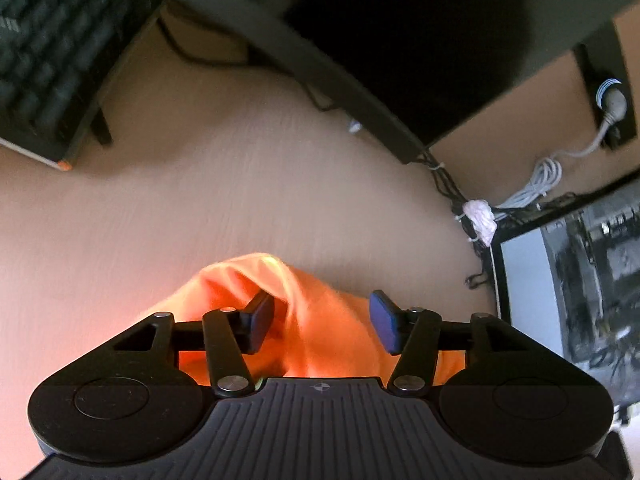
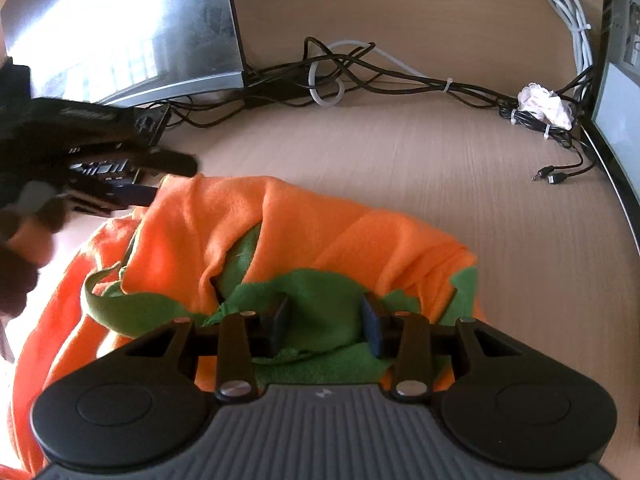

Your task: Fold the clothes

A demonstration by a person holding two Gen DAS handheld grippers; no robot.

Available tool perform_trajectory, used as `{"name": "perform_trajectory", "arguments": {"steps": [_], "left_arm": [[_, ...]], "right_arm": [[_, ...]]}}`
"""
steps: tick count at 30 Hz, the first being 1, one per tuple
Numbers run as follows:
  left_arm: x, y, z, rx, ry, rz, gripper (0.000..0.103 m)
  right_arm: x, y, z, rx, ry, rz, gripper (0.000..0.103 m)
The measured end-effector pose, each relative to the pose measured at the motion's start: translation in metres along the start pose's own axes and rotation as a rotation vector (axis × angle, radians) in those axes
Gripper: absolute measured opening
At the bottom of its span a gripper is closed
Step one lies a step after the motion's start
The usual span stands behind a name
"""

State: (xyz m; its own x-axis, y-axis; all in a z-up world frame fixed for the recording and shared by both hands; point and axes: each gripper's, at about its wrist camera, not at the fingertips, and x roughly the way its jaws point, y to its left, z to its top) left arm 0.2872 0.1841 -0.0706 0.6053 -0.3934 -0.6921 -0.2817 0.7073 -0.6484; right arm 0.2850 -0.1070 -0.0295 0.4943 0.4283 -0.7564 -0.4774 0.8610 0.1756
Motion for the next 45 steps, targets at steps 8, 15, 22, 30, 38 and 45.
{"name": "perform_trajectory", "arguments": {"steps": [8,15,22,30,38,45], "left_arm": [[0.021,-0.005,-0.003,0.049,-0.007,0.064,0.018],[0.011,0.008,-0.006,0.073,0.004,0.078,0.014],[0.01,-0.002,-0.012,0.195,0.004,0.101,0.014],[0.002,0.008,-0.014,0.168,-0.004,0.071,0.014],[-0.01,0.034,-0.001,-0.035,-0.056,-0.01,0.007],[-0.051,-0.047,-0.009,0.368,-0.207,0.018,0.006]], "right_arm": [[-0.042,-0.023,0.028,0.112,-0.065,-0.009,0.038],[-0.028,-0.102,0.053,0.559,0.024,0.089,0.04],[0.036,-0.108,0.048,0.718,0.192,0.315,0.051],[0.089,-0.099,0.073,0.665,0.154,0.437,0.058],[0.061,-0.076,0.074,0.459,0.09,0.452,0.056],[0.047,-0.075,0.087,0.372,0.051,0.375,0.025]]}}
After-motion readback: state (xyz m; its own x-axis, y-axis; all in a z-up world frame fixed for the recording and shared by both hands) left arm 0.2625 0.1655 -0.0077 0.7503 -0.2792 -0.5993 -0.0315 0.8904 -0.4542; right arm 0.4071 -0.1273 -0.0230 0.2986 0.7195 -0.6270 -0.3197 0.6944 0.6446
